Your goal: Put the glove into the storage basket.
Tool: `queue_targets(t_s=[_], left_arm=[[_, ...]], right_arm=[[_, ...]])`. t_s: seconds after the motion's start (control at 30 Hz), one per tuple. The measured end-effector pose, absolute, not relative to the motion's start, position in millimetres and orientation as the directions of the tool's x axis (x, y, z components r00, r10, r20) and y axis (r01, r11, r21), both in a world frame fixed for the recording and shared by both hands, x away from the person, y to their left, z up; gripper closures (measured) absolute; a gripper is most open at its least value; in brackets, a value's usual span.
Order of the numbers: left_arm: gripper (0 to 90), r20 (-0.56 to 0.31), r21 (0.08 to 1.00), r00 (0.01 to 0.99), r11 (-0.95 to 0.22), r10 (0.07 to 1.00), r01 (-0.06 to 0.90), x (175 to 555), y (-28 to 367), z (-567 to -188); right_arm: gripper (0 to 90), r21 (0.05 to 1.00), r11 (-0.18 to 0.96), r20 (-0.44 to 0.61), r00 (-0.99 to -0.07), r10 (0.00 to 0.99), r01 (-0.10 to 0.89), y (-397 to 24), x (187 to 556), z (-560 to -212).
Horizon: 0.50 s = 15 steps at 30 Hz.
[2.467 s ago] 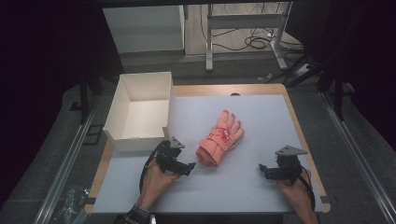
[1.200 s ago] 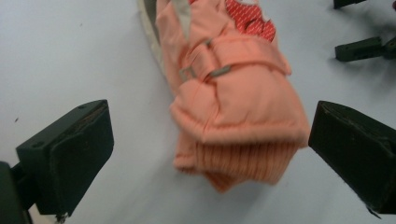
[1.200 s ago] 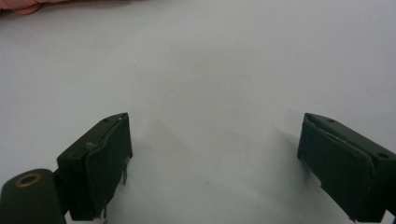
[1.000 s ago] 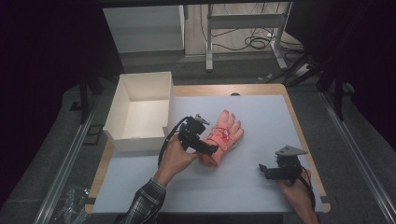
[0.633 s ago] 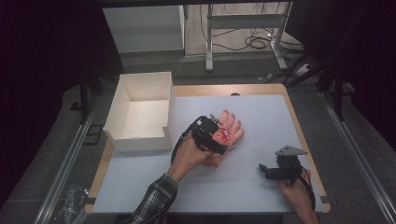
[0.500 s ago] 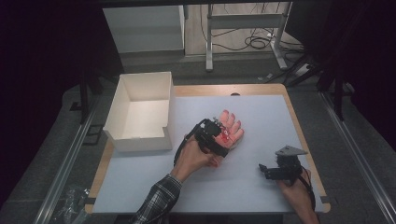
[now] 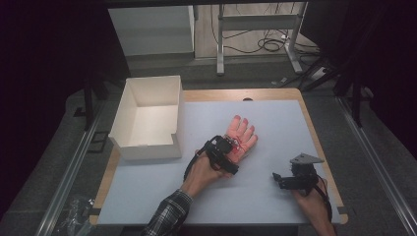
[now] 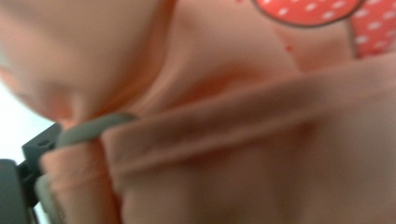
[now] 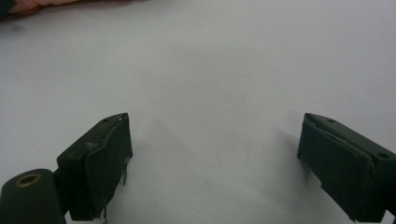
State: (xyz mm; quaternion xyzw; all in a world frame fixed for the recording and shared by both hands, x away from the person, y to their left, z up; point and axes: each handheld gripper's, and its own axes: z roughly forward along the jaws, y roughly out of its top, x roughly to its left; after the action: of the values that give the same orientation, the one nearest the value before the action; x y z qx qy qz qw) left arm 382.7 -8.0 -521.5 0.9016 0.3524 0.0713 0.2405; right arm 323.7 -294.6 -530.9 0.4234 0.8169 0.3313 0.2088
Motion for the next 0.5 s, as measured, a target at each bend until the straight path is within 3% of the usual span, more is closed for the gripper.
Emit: queue_targets(t_s=[0.13,0.27,0.5], left_arm=[[9.1,-0.045,0.485,0.751,-0.642,0.659,0.593,381,-6,-520],[28.2,-0.052,0.478,0.763,-0.655,0.644,0.585,382,-3,-514],[38.0,-0.083,0.49,0.768,-0.645,0.635,0.586,383,3,-507]], right_arm=[[10.2,0.718,0.422,-0.061,-0.554,0.83,0.553,-295,324,-531],[10.1,0.718,0.422,-0.061,-0.554,0.83,0.553,-295,324,-531],[10.1,0.718,0.421,-0.06,-0.554,0.83,0.554,-295,324,-531]])
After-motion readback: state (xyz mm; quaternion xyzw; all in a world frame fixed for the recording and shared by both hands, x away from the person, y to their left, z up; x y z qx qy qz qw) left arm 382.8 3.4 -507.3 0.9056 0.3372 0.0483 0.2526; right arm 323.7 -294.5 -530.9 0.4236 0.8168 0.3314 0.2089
